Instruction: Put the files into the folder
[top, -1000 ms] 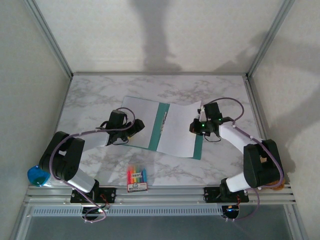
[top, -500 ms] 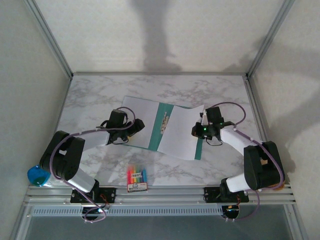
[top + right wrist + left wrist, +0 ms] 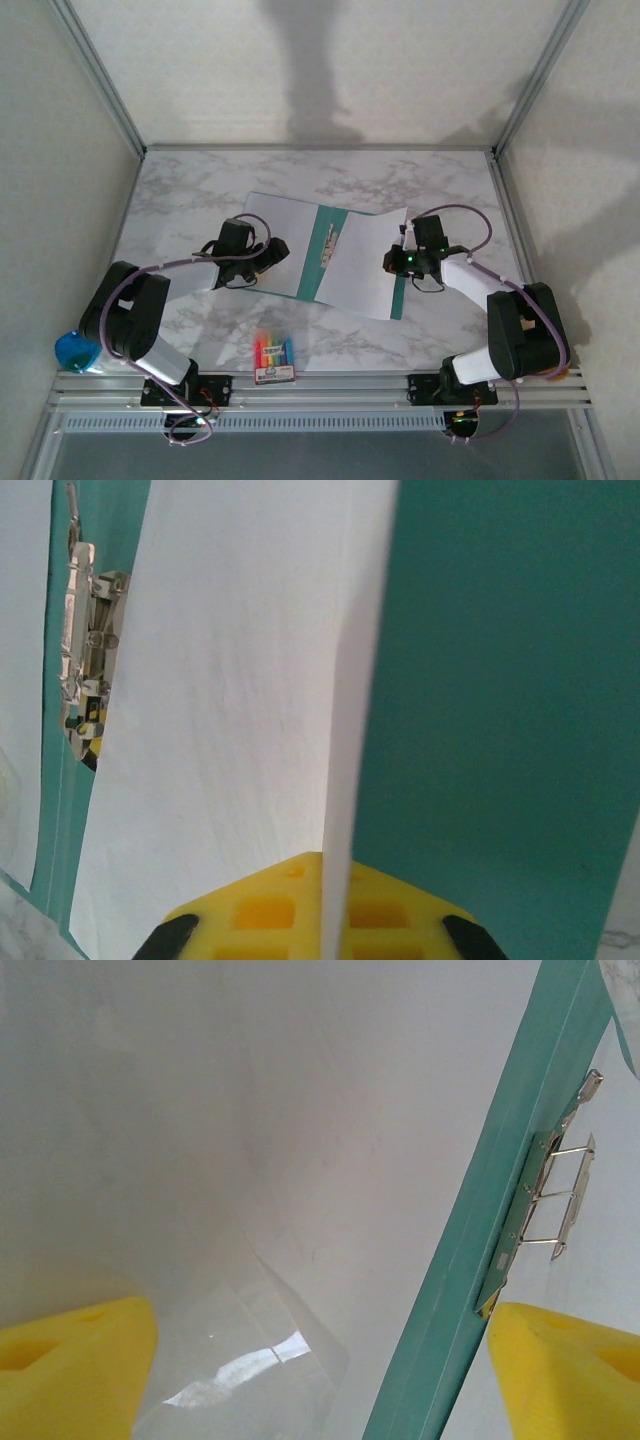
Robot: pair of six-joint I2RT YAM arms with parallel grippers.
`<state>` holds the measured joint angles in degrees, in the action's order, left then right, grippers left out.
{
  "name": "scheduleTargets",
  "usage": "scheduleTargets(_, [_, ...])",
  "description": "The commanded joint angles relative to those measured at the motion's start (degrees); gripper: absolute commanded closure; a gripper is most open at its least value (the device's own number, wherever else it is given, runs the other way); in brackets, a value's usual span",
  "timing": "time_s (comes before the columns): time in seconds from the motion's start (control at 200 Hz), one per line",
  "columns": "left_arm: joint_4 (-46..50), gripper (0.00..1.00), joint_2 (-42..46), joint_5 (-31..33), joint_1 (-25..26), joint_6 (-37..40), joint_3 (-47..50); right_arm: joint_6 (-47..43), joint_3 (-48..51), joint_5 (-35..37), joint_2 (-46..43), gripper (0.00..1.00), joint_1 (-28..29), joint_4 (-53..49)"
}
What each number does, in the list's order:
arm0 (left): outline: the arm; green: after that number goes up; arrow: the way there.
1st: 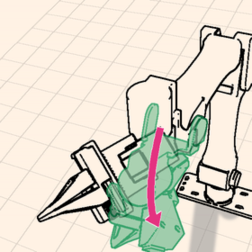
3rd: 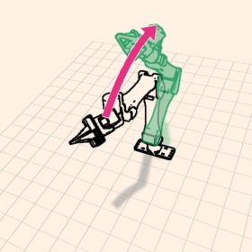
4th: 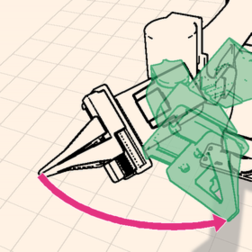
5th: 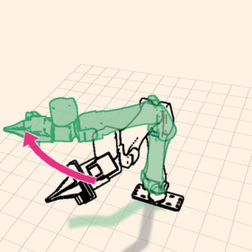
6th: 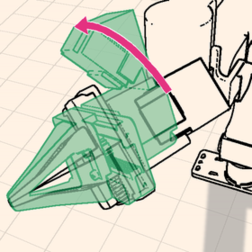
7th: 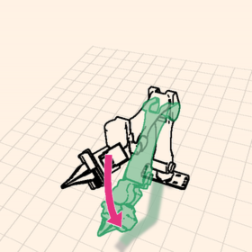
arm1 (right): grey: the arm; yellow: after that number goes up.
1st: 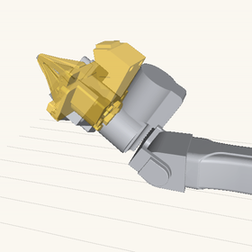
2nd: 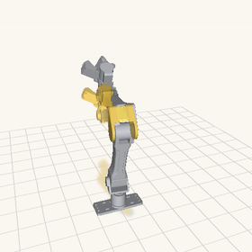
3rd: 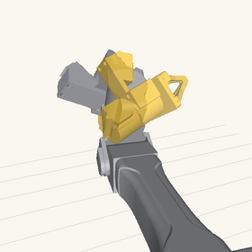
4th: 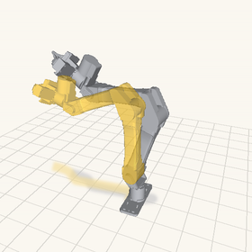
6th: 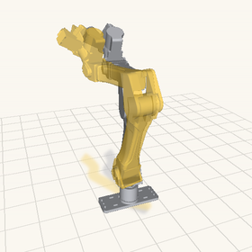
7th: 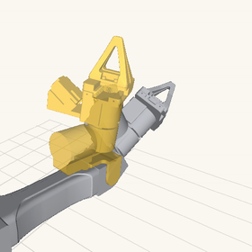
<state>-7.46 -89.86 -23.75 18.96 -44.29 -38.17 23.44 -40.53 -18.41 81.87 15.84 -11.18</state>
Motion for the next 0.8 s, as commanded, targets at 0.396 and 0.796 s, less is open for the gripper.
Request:
scheduleTargets(0.396, [-9.9,0.15,7.9,5.4,-0.2,3.4,5.6,-3.8,-2.5,-1.3,0.2,1.0,-0.4,0.9])
scheduleTargets(0.796, [-13.8,0.08,9.6,4.5,-0.2,3.0,8.2,-8.1,-6.4,-2.0,2.7,1.0,-0.4,-2.3])
